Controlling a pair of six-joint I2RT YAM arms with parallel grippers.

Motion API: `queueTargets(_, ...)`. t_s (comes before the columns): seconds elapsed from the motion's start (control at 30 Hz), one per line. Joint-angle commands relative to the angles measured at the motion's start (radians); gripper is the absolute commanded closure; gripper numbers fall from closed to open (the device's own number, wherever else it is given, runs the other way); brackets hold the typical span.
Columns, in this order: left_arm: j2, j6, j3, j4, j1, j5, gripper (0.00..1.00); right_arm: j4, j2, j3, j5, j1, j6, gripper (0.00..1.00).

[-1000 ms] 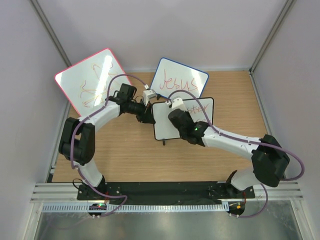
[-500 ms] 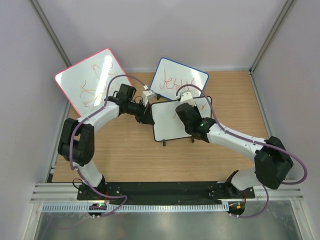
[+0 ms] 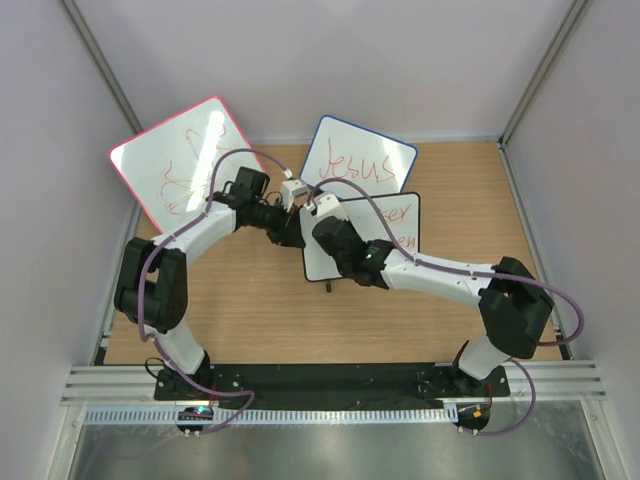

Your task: Erase the whiteboard

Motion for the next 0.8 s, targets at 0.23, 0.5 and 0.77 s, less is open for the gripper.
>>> queueTargets(0.23,-0.033,0.090,0.030,0.007,-0.021,-0.031,1.00,0.035,-0.259,-0.148,0.040,-0.301,0.019,0.99)
queueTargets(0.5,-0.027,0.089,0.036,0.006,-0.019,-0.036,1.00,-0.010,-0.286,-0.153,-0.058,-0.373,-0.001,0.99)
queueTargets(0.77,-0.023,0.092,0.044,0.004,-0.019,-0.050,1.00,0.019,-0.161,-0.049,-0.095,-0.173,0.012,0.99)
